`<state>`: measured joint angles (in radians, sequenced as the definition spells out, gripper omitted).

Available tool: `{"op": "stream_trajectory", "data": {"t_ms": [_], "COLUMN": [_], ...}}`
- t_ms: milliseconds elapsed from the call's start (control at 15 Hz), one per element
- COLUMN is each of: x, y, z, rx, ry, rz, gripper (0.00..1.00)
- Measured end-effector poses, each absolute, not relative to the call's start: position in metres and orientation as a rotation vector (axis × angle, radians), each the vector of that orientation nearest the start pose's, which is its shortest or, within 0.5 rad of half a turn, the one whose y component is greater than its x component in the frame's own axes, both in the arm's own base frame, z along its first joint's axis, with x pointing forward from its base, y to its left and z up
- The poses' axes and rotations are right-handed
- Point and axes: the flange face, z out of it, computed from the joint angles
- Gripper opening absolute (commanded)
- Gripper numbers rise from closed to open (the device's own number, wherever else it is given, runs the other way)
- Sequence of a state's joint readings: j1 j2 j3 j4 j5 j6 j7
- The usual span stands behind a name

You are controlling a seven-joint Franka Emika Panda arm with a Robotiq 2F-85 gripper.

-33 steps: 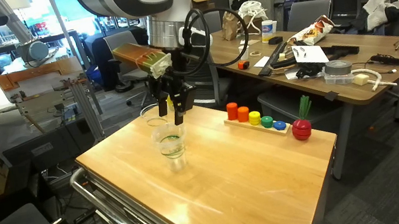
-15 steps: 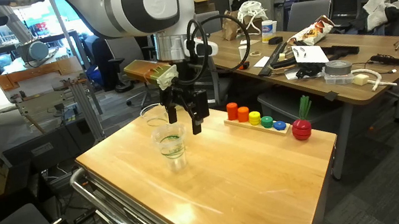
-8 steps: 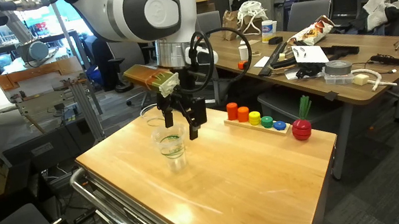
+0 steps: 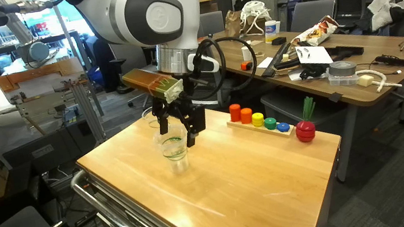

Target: Stack the cups from right to left

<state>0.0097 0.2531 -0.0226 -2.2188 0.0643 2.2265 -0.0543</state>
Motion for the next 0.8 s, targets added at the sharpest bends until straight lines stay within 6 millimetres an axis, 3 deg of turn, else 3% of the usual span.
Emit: {"op": "stream_trajectory", "data": {"t_ms": [200, 333, 800], "x": [0.519, 0.52, 0.54], "y": [-0.005, -0.004, -0.005], "z": [0.231, 0.224, 0.209], "rx": [-3.059, -3.056, -3.059], "ry": [-0.074, -0.095, -0.091], "rz": [0.409, 0.413, 0.39], "gripper": [1.0, 0.72, 0.17]}}
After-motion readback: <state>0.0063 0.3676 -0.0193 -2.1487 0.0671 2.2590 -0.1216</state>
